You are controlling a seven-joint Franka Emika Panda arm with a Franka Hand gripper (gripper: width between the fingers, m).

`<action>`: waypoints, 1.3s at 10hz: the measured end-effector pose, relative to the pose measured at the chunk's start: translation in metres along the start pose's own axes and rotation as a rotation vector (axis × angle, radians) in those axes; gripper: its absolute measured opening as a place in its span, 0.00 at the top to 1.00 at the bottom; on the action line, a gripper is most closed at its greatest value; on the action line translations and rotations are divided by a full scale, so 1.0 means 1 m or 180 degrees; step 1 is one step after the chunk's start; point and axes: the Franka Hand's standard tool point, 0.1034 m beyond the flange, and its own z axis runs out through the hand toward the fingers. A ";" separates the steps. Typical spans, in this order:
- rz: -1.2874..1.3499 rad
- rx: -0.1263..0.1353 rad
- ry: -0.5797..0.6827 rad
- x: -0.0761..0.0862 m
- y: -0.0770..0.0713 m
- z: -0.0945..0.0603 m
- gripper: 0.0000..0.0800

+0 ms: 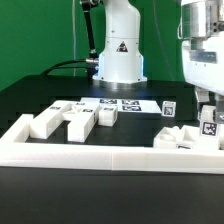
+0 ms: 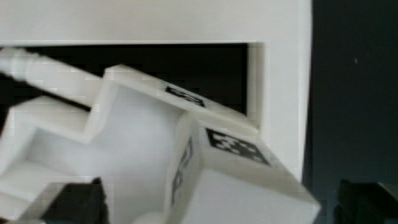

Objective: Assemble chair

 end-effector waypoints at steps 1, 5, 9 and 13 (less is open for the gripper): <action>-0.0249 0.0024 0.0008 0.001 -0.001 -0.001 0.19; -0.1172 0.0027 0.0039 0.003 -0.001 0.000 0.19; -0.2871 -0.0213 0.0079 0.013 -0.007 -0.001 0.19; -0.3475 -0.0264 0.0078 0.017 -0.009 -0.003 0.22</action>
Offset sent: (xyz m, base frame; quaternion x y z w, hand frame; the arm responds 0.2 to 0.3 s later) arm 0.0000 0.0000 0.0000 0.0000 0.0000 -0.1296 0.9916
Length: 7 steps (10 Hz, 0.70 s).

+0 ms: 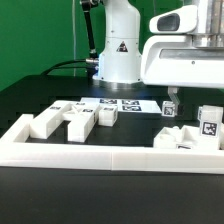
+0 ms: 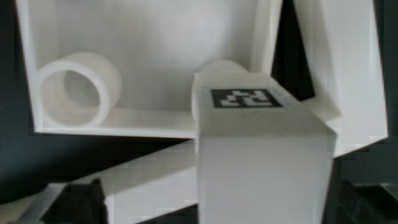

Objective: Assemble chair

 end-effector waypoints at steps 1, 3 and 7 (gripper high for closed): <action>0.0025 0.0001 0.0000 0.000 0.000 0.000 0.22; 0.0085 0.0001 0.0001 0.000 0.000 0.000 0.64; 0.0953 0.0008 -0.0005 -0.001 -0.001 0.000 0.64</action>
Offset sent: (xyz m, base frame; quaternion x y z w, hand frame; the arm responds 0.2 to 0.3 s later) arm 0.0000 0.0000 0.0000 0.0000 0.0000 0.0000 1.0000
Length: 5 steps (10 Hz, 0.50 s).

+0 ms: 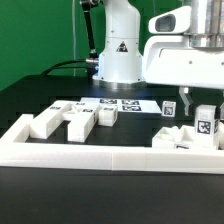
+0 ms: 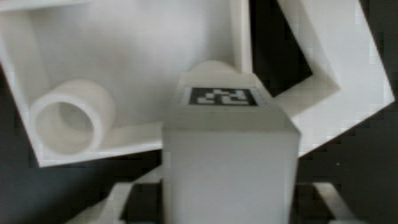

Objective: Assemble chair

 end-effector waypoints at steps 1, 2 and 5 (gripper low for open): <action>0.0244 0.0000 0.0000 0.000 0.000 0.000 0.64; 0.0537 0.0007 -0.0008 -0.001 0.000 0.000 0.64; 0.1552 0.0013 -0.0035 -0.004 0.000 0.001 0.64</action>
Offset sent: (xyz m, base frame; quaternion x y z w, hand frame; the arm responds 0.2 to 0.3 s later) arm -0.0114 -0.0023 0.0041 -0.0114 -0.0017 0.2804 0.9598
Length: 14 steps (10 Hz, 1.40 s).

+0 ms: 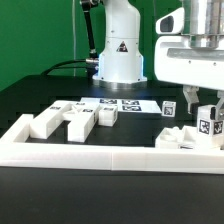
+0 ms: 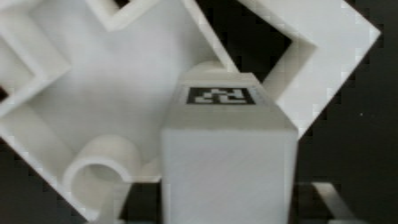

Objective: Assemble chair

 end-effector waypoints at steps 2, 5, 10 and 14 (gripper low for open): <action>0.0624 0.0019 -0.0048 -0.002 0.000 0.001 0.64; 0.1447 0.0023 -0.0093 -0.010 -0.002 0.002 0.64; 0.2431 0.0014 -0.0160 -0.016 -0.004 0.002 0.64; 0.2124 0.0019 -0.0155 -0.017 -0.004 0.003 0.24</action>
Offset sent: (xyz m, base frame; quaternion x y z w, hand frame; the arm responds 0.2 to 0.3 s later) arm -0.0080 0.0063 -0.0068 -0.0017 -0.0028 0.2723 0.9622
